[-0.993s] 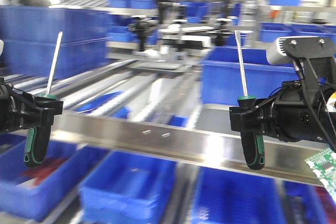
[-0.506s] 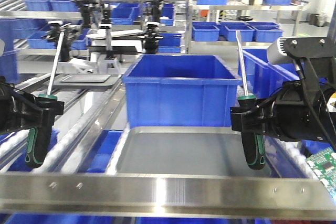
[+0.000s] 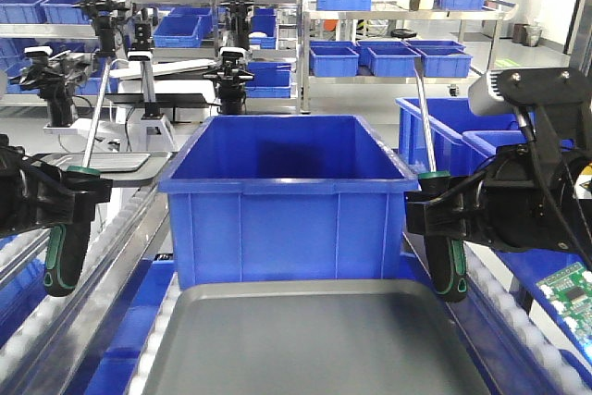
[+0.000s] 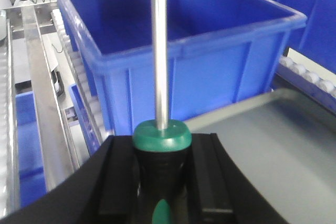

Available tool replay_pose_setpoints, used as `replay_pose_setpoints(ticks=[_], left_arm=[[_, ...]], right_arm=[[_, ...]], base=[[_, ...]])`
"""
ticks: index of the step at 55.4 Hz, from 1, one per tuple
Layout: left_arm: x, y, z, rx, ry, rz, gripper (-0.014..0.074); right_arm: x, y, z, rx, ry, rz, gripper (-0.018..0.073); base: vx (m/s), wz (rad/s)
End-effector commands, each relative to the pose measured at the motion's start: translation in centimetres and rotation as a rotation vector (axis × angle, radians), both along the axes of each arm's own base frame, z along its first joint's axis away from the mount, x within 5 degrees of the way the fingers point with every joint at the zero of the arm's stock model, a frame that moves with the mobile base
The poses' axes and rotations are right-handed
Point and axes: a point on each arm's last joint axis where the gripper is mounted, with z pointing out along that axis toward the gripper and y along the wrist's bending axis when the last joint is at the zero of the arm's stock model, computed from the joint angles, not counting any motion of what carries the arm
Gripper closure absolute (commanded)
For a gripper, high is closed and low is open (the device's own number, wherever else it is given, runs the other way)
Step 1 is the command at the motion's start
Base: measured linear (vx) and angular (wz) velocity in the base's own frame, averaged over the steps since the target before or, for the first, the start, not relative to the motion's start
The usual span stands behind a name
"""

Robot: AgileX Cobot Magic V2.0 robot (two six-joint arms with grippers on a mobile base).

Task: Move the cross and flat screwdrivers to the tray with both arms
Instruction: 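Hold screwdrivers while the base stops beside the grey metal tray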

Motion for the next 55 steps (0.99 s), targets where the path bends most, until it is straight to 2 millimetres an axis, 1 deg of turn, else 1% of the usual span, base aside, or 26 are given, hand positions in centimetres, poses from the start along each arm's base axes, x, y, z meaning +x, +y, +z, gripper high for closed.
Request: replay_pose_setpoints(ticks=[1, 22, 55], left_arm=[[-0.45, 0.11, 2.16, -0.067, -0.103, 0.028, 0.0594], [-0.45, 0.11, 2.16, -0.067, -0.103, 0.028, 0.0594], [-0.41, 0.14, 2.25, -0.069, -0.113, 0.033, 0.0594]], right_arm=[[-0.43, -0.35, 2.48, 0.047, -0.135, -0.015, 0.0567], [-0.43, -0.35, 2.48, 0.047, -0.135, -0.015, 0.0567], [-0.44, -0.35, 2.44, 0.046, -0.131, -0.015, 0.0567]], base=[[0.18, -0.05], [0.11, -0.02], [0.01, 0.00]])
